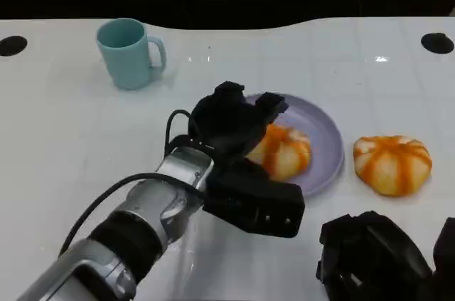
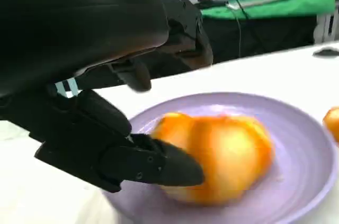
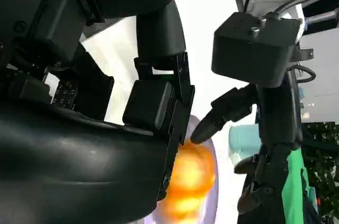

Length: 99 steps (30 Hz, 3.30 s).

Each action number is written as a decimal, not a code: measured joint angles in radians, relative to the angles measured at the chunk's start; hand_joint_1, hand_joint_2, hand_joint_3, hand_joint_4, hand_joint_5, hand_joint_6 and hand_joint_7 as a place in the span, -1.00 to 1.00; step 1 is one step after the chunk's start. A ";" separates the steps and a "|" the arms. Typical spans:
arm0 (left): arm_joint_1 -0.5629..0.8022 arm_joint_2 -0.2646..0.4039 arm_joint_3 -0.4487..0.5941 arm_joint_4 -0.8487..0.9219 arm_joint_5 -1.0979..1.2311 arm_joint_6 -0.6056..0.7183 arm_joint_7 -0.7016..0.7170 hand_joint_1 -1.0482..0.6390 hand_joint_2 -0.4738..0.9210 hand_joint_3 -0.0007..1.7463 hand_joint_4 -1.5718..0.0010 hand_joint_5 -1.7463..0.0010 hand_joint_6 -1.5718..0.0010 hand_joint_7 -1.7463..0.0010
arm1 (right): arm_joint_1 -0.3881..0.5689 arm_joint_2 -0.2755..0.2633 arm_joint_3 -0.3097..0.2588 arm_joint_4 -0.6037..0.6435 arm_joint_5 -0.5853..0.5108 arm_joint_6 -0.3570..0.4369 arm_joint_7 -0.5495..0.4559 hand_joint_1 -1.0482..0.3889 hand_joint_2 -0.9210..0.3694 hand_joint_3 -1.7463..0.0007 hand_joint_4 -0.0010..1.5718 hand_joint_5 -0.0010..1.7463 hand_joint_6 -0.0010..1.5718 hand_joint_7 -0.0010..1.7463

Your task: Grasp the bread from the table and place it into the plate.

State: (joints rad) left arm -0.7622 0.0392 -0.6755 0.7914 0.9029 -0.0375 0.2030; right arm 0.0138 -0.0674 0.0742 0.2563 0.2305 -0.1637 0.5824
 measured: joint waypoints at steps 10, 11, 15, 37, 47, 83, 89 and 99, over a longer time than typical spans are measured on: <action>0.013 0.051 0.008 -0.111 -0.017 -0.002 -0.082 -0.95 1.00 -0.46 1.00 0.14 0.97 0.42 | 0.000 0.001 0.003 0.000 -0.004 -0.004 -0.009 -1.00 0.35 -0.56 0.94 0.51 1.00 0.16; 0.018 0.056 0.012 -0.120 -0.025 -0.006 -0.082 -0.94 1.00 -0.46 1.00 0.11 0.96 0.41 | 0.000 0.002 0.003 0.000 -0.005 -0.005 -0.010 -1.00 0.35 -0.57 0.94 0.51 1.00 0.16; 0.053 0.080 0.035 -0.170 -0.047 -0.030 -0.082 -0.90 1.00 -0.46 1.00 -0.03 0.97 0.36 | 0.000 0.003 0.005 0.000 -0.007 -0.010 -0.012 -1.00 0.36 -0.57 0.94 0.51 1.00 0.15; 0.432 0.187 0.282 -0.535 -0.378 -0.326 -0.104 -0.60 1.00 -0.56 0.41 -0.32 0.39 0.34 | -0.003 0.007 0.004 0.002 -0.004 -0.017 -0.011 -1.00 0.34 -0.55 0.94 0.51 1.00 0.15; 0.557 0.161 0.372 -0.511 -0.689 -0.522 -0.227 -0.56 1.00 -0.60 0.27 -0.71 0.24 -0.11 | 0.002 0.007 0.004 -0.003 -0.003 -0.013 -0.009 -1.00 0.36 -0.55 0.93 0.51 1.00 0.14; 0.783 0.033 0.547 -0.464 -1.252 -0.398 -0.791 -0.74 1.00 -0.78 -0.18 -1.00 -0.07 -0.73 | 0.028 -0.007 0.003 -0.059 -0.005 0.024 -0.013 -1.00 0.41 -0.60 0.96 0.50 1.00 0.16; 0.783 0.017 0.562 -0.469 -1.261 -0.364 -0.823 -0.72 1.00 -0.79 -0.17 -1.00 -0.07 -0.73 | 0.025 -0.008 0.003 -0.052 -0.004 0.020 -0.012 -1.00 0.39 -0.58 0.96 0.49 1.00 0.16; 0.783 0.003 0.579 -0.487 -1.260 -0.333 -0.844 -0.72 1.00 -0.80 -0.15 -1.00 -0.06 -0.71 | 0.019 -0.008 0.002 -0.040 -0.001 0.022 -0.012 -1.00 0.42 -0.61 0.96 0.51 1.00 0.19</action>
State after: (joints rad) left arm 0.0207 0.0418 -0.0962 0.3048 -0.3575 -0.3708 -0.6412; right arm 0.0326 -0.0756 0.0760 0.2162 0.2290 -0.1417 0.5700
